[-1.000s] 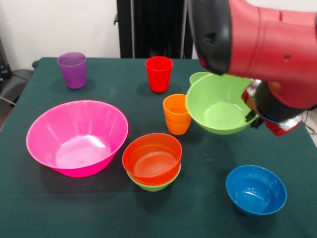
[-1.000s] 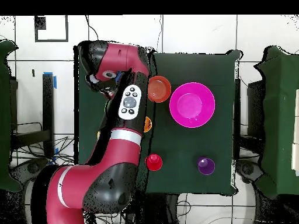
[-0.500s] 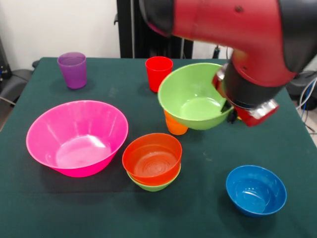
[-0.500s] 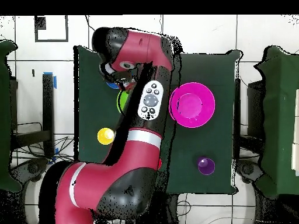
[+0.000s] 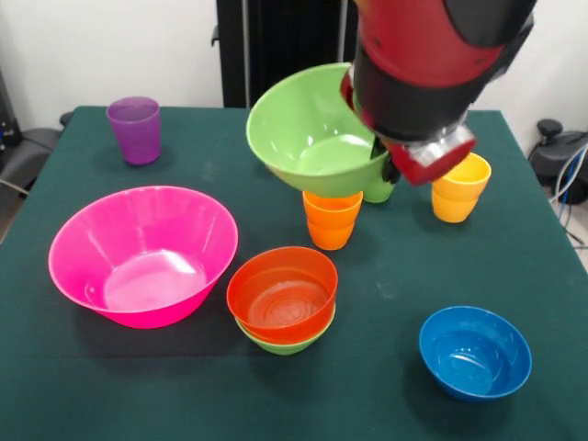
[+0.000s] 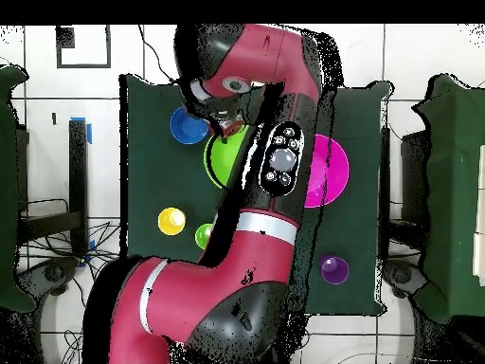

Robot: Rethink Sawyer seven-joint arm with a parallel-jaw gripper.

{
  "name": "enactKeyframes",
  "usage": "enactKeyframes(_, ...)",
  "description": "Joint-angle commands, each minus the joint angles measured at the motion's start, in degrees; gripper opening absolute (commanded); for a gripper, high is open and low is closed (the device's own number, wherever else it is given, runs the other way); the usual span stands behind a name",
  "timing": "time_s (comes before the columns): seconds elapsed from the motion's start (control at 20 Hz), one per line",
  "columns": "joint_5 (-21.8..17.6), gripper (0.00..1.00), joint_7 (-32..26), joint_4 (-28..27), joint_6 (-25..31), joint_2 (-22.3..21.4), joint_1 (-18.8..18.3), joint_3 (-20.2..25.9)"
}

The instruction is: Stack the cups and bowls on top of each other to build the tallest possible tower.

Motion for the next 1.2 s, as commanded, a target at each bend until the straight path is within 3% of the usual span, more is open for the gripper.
enactKeyframes(0.05, -0.44, 0.00, -2.57, -6.62, 8.46, -0.40, 0.10, 2.07)
enactKeyframes(0.35, 2.01, 0.00, 5.97, -4.76, 3.63, -3.81, 1.77, 2.25)
enactKeyframes(0.45, 2.44, 0.00, 6.30, -6.01, 5.06, -4.17, 1.69, 1.48)
enactKeyframes(0.55, 3.24, 0.00, 10.53, -1.24, 0.65, -6.16, 2.88, 2.96)
enactKeyframes(0.65, 2.25, 0.00, 10.32, 2.47, -4.06, -6.21, 3.99, 3.59)
enactKeyframes(0.75, 1.17, 0.00, 6.03, 3.88, -7.87, -5.01, 4.12, 4.69)
enactKeyframes(0.85, 0.50, 0.00, 5.55, 0.41, -6.54, -2.17, 3.57, 3.44)
enactKeyframes(0.95, -0.31, 0.00, 8.29, 0.43, -11.42, -1.20, 3.61, 2.48)
enactKeyframes(1.2, -1.48, 0.00, 8.72, 3.67, -16.35, -1.22, 3.79, 1.81)
